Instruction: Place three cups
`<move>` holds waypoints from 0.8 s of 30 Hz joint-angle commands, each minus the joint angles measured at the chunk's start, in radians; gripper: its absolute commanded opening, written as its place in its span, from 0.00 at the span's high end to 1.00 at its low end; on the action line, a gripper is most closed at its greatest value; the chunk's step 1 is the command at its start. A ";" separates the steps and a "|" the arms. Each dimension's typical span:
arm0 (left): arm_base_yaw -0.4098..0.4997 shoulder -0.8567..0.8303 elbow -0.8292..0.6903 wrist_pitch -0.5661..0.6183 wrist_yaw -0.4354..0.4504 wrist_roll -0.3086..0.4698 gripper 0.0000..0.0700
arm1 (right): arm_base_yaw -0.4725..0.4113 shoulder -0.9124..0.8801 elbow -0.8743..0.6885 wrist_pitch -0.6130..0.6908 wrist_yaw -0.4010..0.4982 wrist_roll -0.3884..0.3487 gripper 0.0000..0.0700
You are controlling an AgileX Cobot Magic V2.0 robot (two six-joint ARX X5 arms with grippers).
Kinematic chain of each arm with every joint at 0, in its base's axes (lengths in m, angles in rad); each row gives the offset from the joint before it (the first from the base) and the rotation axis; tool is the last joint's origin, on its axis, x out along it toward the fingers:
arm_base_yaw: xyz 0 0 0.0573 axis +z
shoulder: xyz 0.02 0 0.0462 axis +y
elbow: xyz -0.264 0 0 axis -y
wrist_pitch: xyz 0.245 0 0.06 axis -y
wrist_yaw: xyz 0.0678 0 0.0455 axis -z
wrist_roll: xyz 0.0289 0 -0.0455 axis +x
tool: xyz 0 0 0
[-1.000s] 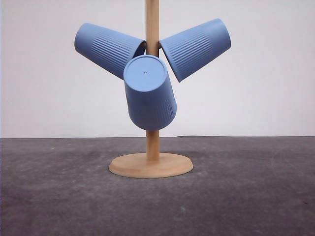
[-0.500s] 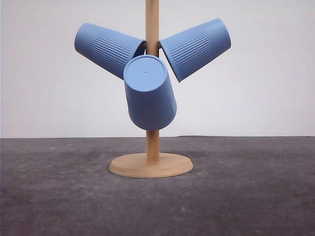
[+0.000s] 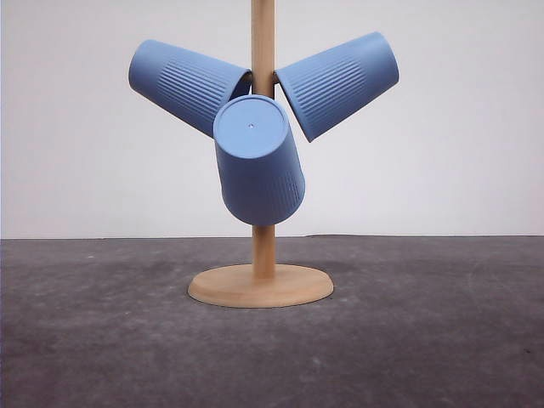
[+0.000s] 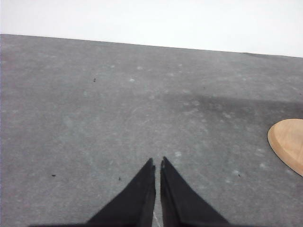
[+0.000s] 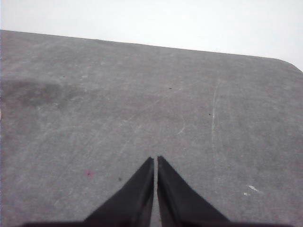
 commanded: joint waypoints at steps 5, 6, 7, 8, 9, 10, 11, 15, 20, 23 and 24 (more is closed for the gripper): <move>-0.002 -0.001 -0.013 -0.005 0.001 0.014 1.00 | -0.001 -0.001 -0.004 0.012 0.003 -0.004 0.99; -0.002 -0.001 -0.013 -0.005 0.001 0.014 1.00 | -0.001 -0.001 -0.004 0.012 0.003 -0.004 0.99; -0.002 -0.001 -0.013 -0.005 0.001 0.014 1.00 | -0.001 -0.001 -0.004 0.012 0.003 -0.004 0.99; -0.002 -0.001 -0.013 -0.005 0.001 0.014 1.00 | -0.001 -0.001 -0.004 0.012 0.003 -0.004 0.99; -0.002 -0.001 -0.013 -0.005 0.001 0.014 1.00 | -0.001 -0.001 -0.004 0.012 0.003 -0.004 0.99; -0.002 -0.001 -0.013 -0.005 0.001 0.014 1.00 | -0.001 -0.001 -0.004 0.012 0.003 -0.004 0.99; -0.002 -0.001 -0.013 -0.005 0.001 0.014 1.00 | -0.001 -0.001 -0.004 0.012 0.003 -0.004 0.99; -0.002 -0.001 -0.013 -0.005 0.001 0.014 1.00 | -0.001 -0.001 -0.004 0.012 0.003 -0.004 0.99; -0.002 -0.001 -0.013 -0.005 0.001 0.014 1.00 | -0.001 -0.001 -0.004 0.012 0.003 -0.004 0.99; -0.002 -0.001 -0.013 -0.005 0.001 0.014 1.00 | -0.001 -0.001 -0.004 0.012 0.003 -0.004 0.99; -0.002 -0.001 -0.013 -0.005 0.001 0.014 1.00 | -0.001 -0.001 -0.004 0.012 0.003 -0.004 0.99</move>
